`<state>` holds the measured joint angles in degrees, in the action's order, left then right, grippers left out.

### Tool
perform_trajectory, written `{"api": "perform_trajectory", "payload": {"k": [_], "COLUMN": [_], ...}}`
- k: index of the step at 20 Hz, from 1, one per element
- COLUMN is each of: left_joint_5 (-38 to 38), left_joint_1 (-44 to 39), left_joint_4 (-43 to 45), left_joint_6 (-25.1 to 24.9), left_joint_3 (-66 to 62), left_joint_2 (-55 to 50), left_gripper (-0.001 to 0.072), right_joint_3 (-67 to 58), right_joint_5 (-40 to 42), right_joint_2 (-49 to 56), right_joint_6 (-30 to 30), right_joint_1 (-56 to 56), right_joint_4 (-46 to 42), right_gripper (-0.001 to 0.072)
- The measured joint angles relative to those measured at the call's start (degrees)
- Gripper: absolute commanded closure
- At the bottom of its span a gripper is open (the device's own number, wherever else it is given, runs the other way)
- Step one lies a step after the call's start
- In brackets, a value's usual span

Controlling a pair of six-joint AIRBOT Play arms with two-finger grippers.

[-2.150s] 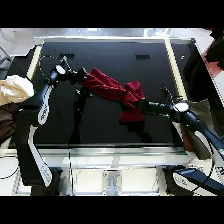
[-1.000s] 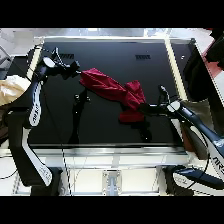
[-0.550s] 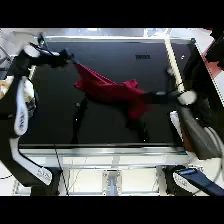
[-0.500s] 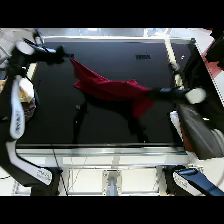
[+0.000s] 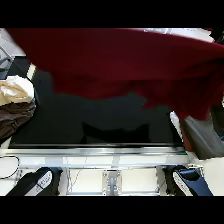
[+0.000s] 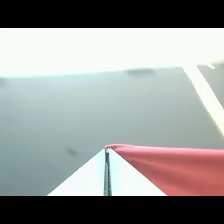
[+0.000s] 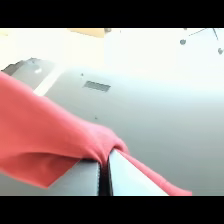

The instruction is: Fold the shirts.

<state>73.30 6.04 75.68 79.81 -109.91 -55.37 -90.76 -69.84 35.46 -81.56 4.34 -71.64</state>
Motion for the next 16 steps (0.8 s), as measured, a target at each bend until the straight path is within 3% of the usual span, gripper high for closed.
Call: {"api": "perform_trajectory", "payload": {"k": [3,7,8,9,10,12,13,16], "left_joint_5": [7.08,12.07,11.56,9.51,7.17,1.6,-0.98,-9.55], "left_joint_1": [0.04,-0.28,-0.35,-0.35,-0.33,-0.31,-0.37,-0.22], "left_joint_4": [3.08,6.51,8.2,9.94,11.52,13.05,12.68,10.45], "left_joint_6": [1.16,2.27,2.56,3.39,4.52,7.65,8.92,12.66], "left_joint_3": [1.86,8.55,9.84,10.86,11.56,12.46,12.72,13.05], "left_joint_2": [0.39,-8.85,-12.31,-16.5,-20.65,-29.42,-33.31,-40.04], "left_gripper": [0.07,0.07,0.0699,0.0698,0.0626,0.0121,0.0051,0.0058], "right_joint_3": [-0.33,5.68,7.61,9.09,10.16,11.45,11.74,10.01], "right_joint_5": [-3.43,-4.13,-2.54,-0.02,2.97,10.84,14.84,26.03], "right_joint_2": [4.37,17.77,22.34,27.15,31.78,41.07,44.98,53.16], "right_joint_6": [-0.09,1.38,1.9,2.32,2.62,3.02,3.15,3.85], "right_joint_1": [-0.04,-0.04,-0.04,-0.04,-0.04,-0.09,-0.07,-0.26], "right_joint_4": [-0.24,1.53,2.8,4.0,5.03,9.4,12.41,20.52], "right_gripper": [0.0694,0.0688,0.0648,0.0444,0.0209,0.0186,0.0187,0.0187]}}
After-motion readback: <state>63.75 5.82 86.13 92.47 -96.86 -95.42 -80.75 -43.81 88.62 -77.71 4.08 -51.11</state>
